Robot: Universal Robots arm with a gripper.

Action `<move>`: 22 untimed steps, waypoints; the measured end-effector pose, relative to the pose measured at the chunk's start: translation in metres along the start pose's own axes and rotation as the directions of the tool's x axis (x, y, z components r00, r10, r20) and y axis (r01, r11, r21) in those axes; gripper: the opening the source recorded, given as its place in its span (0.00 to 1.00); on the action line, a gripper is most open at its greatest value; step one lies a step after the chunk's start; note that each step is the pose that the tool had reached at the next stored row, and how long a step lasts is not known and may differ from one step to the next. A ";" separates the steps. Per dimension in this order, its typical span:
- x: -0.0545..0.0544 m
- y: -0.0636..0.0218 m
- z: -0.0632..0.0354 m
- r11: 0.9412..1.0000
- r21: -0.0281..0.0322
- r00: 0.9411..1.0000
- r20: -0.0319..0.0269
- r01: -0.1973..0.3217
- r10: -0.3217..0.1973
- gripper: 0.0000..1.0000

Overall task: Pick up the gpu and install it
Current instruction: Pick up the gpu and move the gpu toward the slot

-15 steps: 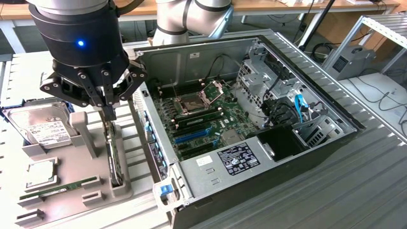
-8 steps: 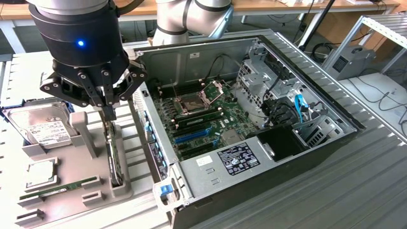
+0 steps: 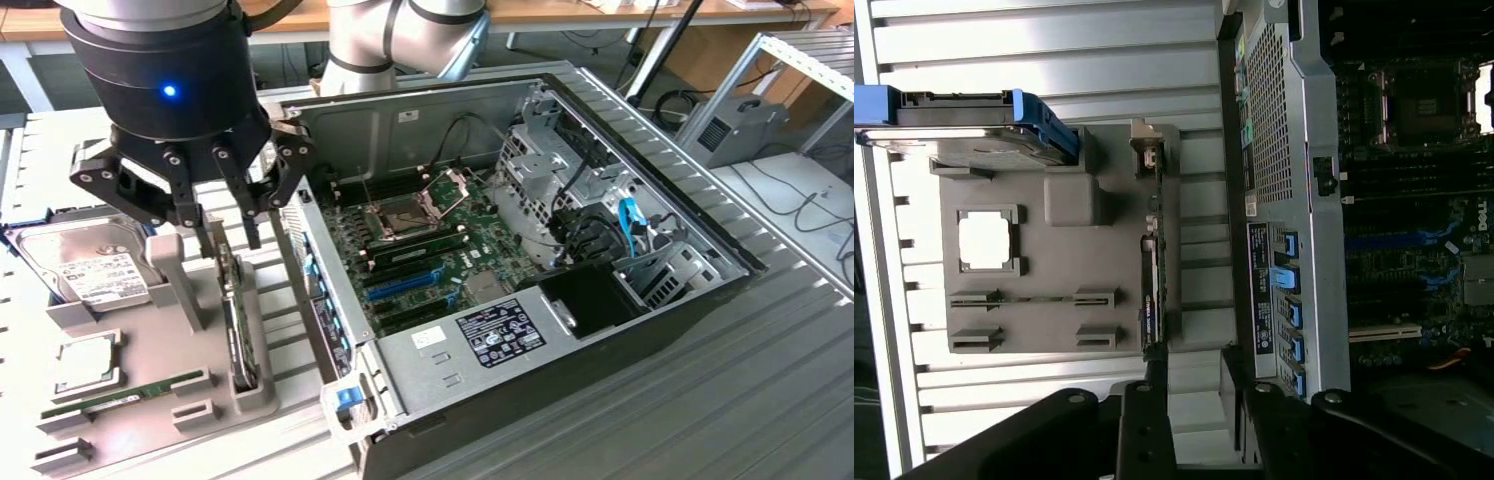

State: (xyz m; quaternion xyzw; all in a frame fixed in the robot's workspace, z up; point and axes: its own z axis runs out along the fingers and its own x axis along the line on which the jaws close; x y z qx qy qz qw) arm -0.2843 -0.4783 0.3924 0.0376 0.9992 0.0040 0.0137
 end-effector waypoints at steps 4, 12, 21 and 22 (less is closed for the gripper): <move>0.000 0.0000 0.0000 1.000 0.000 1.000 0.000 0.000 0.000 0.42; 0.003 -0.0003 0.0072 1.000 0.000 1.000 0.000 0.000 0.000 0.42; 0.004 -0.0004 0.0173 1.000 0.000 1.000 0.000 0.000 0.000 0.42; 0.004 -0.0004 0.0183 1.000 0.000 1.000 0.000 0.000 0.000 0.42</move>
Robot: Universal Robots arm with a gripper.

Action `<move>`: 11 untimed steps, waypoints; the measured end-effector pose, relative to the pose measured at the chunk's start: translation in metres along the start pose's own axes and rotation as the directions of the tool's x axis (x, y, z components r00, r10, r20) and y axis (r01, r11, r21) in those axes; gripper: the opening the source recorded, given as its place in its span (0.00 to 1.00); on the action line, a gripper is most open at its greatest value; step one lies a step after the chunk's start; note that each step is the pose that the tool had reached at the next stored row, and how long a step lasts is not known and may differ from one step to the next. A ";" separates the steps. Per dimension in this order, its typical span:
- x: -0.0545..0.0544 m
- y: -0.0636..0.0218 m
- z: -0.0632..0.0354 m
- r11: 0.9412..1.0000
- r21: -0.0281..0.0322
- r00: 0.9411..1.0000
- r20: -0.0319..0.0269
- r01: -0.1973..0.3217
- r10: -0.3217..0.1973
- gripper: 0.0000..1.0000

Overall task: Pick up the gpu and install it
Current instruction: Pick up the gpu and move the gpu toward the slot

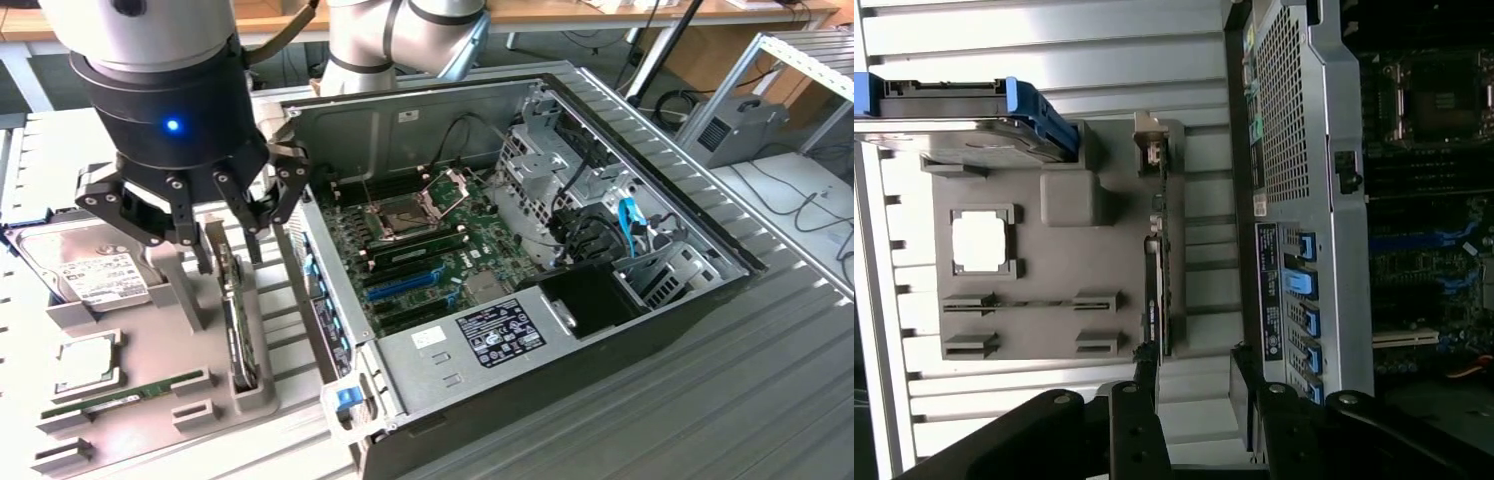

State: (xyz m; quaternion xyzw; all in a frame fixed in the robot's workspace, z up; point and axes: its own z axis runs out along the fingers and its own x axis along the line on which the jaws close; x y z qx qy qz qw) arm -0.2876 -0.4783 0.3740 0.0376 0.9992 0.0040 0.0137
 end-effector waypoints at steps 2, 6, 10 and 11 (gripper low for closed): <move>0.000 0.0000 0.0019 1.000 0.000 1.000 0.000 0.000 0.000 0.42; 0.000 -0.0001 0.0045 1.000 0.000 1.000 0.000 0.000 0.000 0.42; 0.000 -0.0001 0.0069 1.000 0.000 1.000 0.000 0.000 0.000 0.42; 0.000 -0.0001 0.0076 1.000 0.000 1.000 0.000 0.000 0.000 0.42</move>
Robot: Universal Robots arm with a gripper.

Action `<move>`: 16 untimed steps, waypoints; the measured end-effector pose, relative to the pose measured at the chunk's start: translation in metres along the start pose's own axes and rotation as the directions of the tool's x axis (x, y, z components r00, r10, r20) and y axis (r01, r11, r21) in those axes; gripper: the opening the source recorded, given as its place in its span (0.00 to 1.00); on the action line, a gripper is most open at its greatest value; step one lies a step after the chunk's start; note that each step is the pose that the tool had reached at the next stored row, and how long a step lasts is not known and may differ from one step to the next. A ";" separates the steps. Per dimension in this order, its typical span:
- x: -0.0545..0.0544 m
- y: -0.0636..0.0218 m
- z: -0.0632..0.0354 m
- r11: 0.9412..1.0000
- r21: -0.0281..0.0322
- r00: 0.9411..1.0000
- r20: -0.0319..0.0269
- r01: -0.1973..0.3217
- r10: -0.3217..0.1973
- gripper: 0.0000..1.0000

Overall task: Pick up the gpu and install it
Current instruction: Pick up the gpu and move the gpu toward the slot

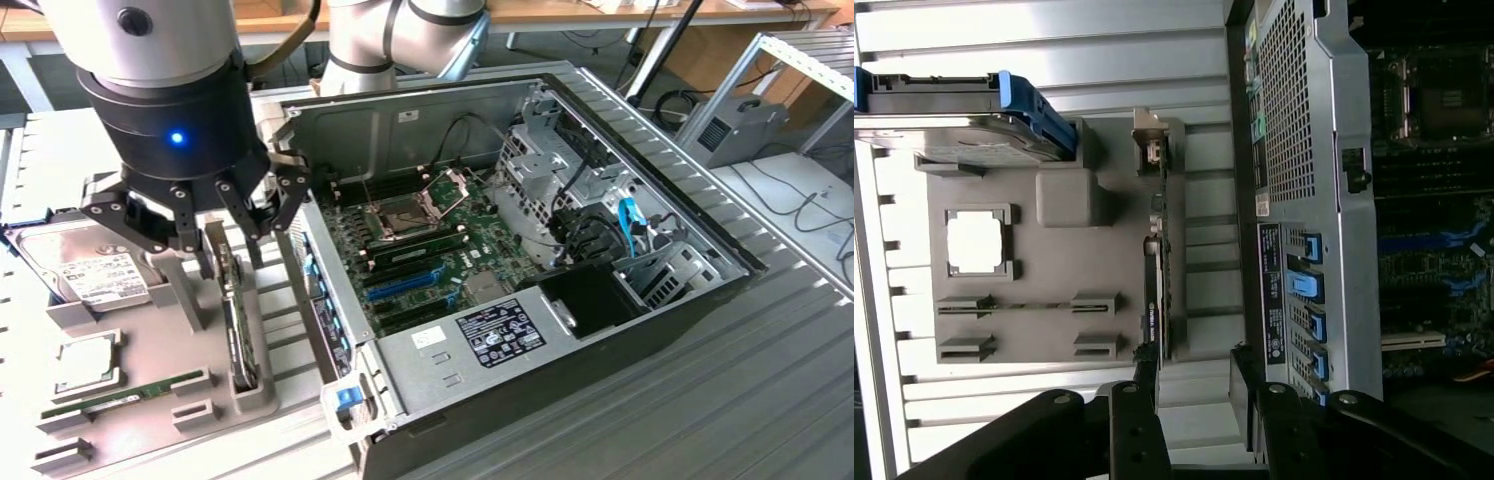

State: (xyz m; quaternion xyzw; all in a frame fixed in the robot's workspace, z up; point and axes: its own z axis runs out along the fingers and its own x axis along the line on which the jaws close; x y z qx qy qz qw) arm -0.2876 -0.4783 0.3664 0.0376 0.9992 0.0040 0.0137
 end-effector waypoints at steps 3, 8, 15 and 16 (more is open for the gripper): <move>0.000 0.0000 0.0025 1.000 0.000 1.000 0.000 0.000 0.000 0.42; 0.000 -0.0001 0.0109 1.000 0.000 1.000 0.000 0.000 0.000 0.42; 0.001 -0.0004 0.0395 1.000 0.000 1.000 0.000 0.000 0.000 0.42; 0.001 -0.0004 0.0416 1.000 0.000 1.000 0.000 0.000 0.000 0.42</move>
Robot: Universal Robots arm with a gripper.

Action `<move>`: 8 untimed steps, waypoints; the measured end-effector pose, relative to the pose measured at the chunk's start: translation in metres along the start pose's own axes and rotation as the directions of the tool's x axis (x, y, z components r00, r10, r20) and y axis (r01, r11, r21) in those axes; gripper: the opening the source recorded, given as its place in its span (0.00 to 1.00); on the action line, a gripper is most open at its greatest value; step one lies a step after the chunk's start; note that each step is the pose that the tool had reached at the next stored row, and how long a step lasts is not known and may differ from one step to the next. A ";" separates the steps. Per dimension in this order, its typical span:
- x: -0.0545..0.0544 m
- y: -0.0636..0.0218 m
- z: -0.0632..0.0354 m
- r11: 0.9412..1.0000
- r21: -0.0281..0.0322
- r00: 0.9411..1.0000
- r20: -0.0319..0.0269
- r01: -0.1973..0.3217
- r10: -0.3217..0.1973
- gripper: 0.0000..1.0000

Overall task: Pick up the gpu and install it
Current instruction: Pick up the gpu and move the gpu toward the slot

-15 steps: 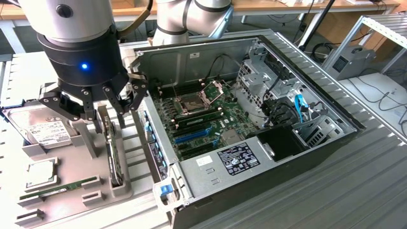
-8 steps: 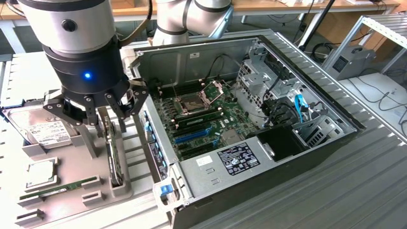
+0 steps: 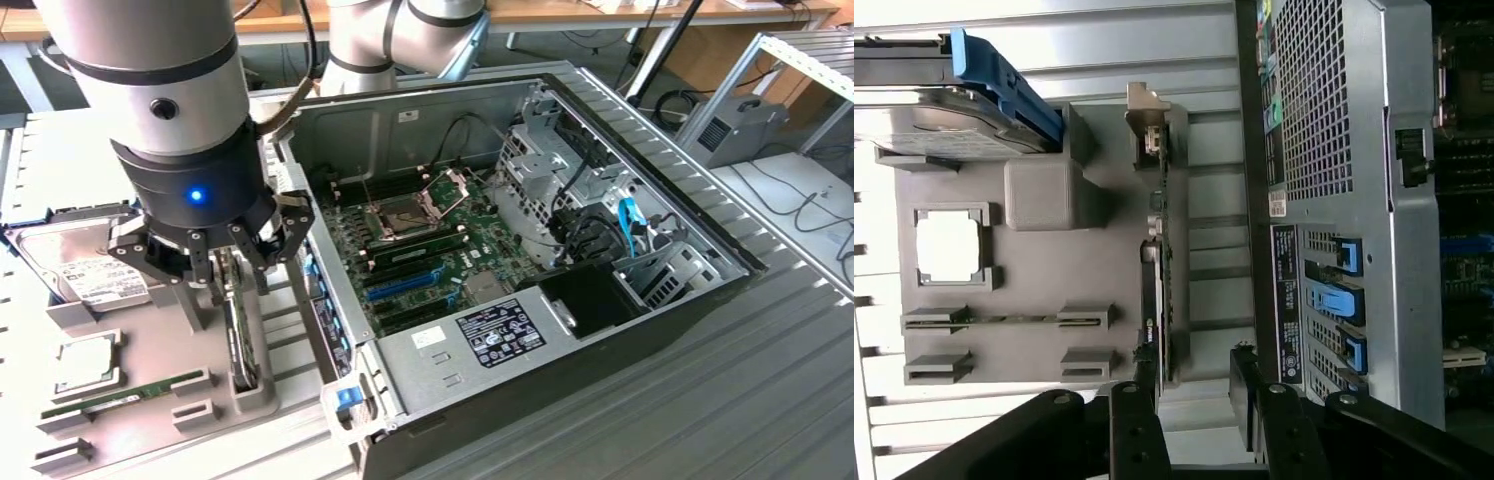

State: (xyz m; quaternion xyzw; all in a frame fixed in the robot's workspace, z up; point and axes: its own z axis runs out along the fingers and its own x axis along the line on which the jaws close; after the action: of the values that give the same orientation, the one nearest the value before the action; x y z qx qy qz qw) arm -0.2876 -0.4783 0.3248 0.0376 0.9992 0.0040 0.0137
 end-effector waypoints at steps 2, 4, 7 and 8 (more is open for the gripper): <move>0.004 0.0009 0.0124 1.000 0.000 1.000 0.000 0.000 0.000 0.42; 0.011 0.0105 0.0293 1.000 0.000 1.000 0.000 0.000 0.000 0.42; 0.018 0.0250 0.0591 1.000 0.000 1.000 0.000 0.000 0.000 0.42; 0.018 0.0262 0.0667 1.000 0.000 1.000 0.000 0.000 0.000 0.42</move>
State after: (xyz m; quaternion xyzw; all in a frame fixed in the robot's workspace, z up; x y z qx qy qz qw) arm -0.3016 -0.4503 0.2580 0.0376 0.9992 0.0040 0.0137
